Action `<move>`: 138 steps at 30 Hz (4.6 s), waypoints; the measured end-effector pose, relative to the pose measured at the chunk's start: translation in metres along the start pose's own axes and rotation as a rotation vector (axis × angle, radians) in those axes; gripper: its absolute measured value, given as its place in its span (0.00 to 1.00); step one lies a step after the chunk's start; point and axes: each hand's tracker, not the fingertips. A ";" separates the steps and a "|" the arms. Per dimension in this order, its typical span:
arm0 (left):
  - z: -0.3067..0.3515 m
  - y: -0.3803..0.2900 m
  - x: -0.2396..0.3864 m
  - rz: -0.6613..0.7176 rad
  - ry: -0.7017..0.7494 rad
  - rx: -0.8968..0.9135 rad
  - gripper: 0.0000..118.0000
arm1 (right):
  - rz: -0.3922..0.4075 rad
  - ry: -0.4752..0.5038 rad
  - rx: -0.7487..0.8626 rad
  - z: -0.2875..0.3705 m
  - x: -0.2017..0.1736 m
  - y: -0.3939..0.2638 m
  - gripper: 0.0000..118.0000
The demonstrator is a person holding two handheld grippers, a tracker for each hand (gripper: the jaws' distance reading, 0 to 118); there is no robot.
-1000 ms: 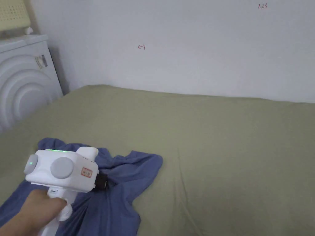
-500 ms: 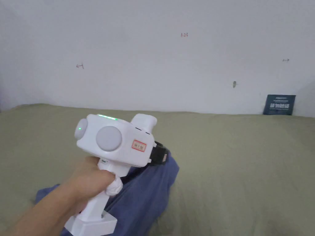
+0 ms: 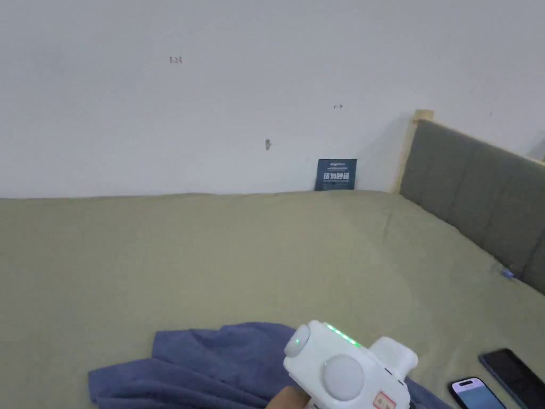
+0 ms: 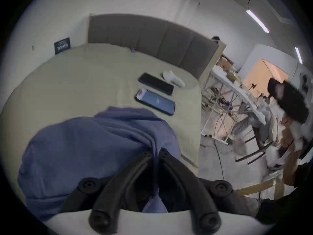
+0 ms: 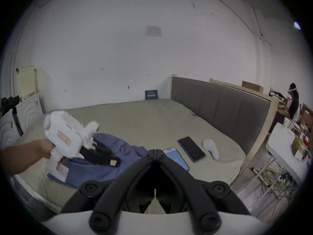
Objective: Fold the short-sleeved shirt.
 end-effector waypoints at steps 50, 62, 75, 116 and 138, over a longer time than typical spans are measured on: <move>0.160 -0.187 -0.268 0.636 0.639 -0.030 0.86 | 0.052 0.176 -0.082 -0.087 -0.060 0.005 0.00; 0.190 -0.195 -0.215 0.572 0.622 0.065 0.02 | -0.105 0.307 -0.459 -0.190 -0.044 -0.021 0.99; 0.213 -0.201 -0.211 0.654 0.562 0.189 0.02 | 0.027 0.224 -0.528 -0.221 -0.063 -0.038 0.02; 0.573 -0.103 -0.208 0.506 1.048 0.779 0.02 | 0.026 0.425 0.138 -0.288 -0.203 0.291 0.02; 0.494 -0.212 -0.190 0.616 0.923 0.658 0.02 | -0.022 0.508 0.042 -0.280 -0.172 0.169 0.02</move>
